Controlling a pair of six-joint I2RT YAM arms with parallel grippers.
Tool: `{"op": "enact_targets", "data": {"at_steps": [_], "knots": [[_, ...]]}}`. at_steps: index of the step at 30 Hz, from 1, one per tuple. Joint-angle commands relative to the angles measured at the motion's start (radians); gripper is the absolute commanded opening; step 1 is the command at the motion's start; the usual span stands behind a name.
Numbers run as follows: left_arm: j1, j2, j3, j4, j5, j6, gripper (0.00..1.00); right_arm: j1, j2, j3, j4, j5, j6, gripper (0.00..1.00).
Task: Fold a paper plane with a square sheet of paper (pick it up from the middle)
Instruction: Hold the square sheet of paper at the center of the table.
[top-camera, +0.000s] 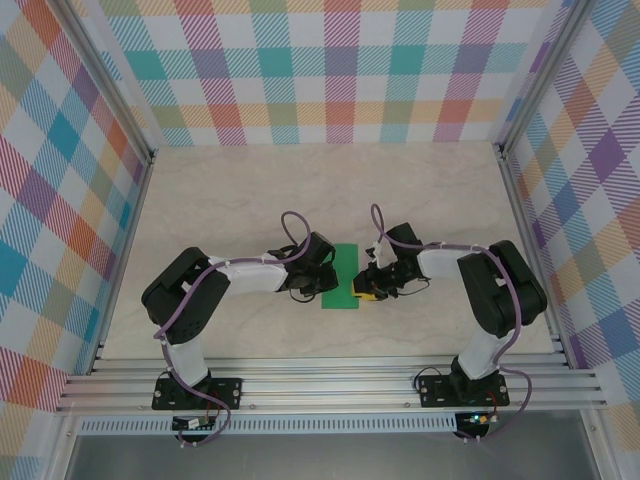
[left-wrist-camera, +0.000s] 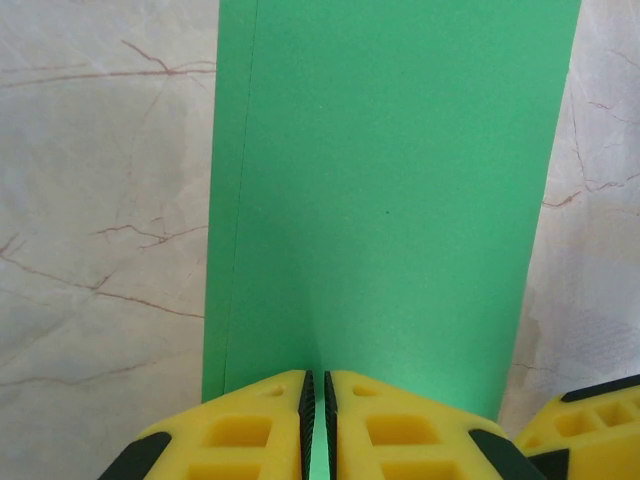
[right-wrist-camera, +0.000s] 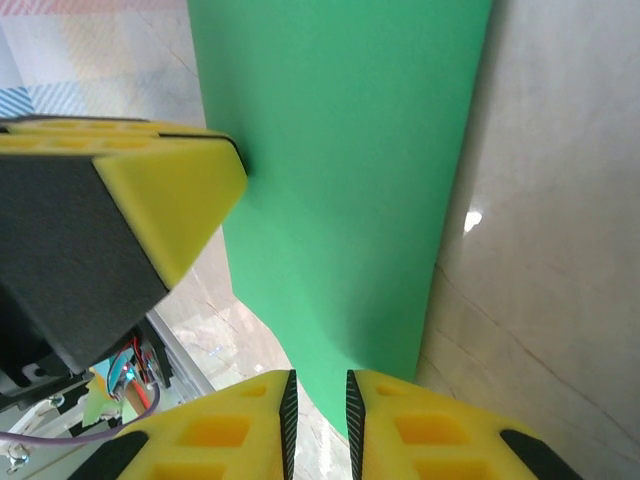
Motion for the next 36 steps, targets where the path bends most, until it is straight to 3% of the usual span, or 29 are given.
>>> {"op": "enact_targets", "data": {"at_steps": [1, 6, 14, 20, 29, 36], "knots": [[-0.009, -0.004, 0.011, -0.056, 0.003, 0.008, 0.15, 0.022, 0.029, -0.017, 0.022, -0.023, -0.001, 0.23], [-0.009, -0.010, 0.010, -0.060, 0.001, 0.010, 0.15, 0.025, 0.027, -0.022, -0.010, 0.028, -0.014, 0.23], [-0.008, -0.008, 0.015, -0.059, 0.004, 0.009, 0.15, 0.034, -0.058, -0.035, -0.029, -0.014, -0.018, 0.23], [-0.010, -0.004, 0.017, -0.058, 0.007, 0.008, 0.15, 0.040, -0.018, -0.068, -0.007, -0.027, -0.020, 0.24], [-0.011, -0.028, 0.010, -0.054, 0.007, 0.004, 0.16, 0.042, -0.057, -0.041, -0.082, 0.030, -0.046, 0.24], [-0.013, -0.144, -0.013, -0.081, -0.055, 0.003, 0.29, 0.043, -0.147, 0.020, -0.198, 0.246, -0.059, 0.32]]}}
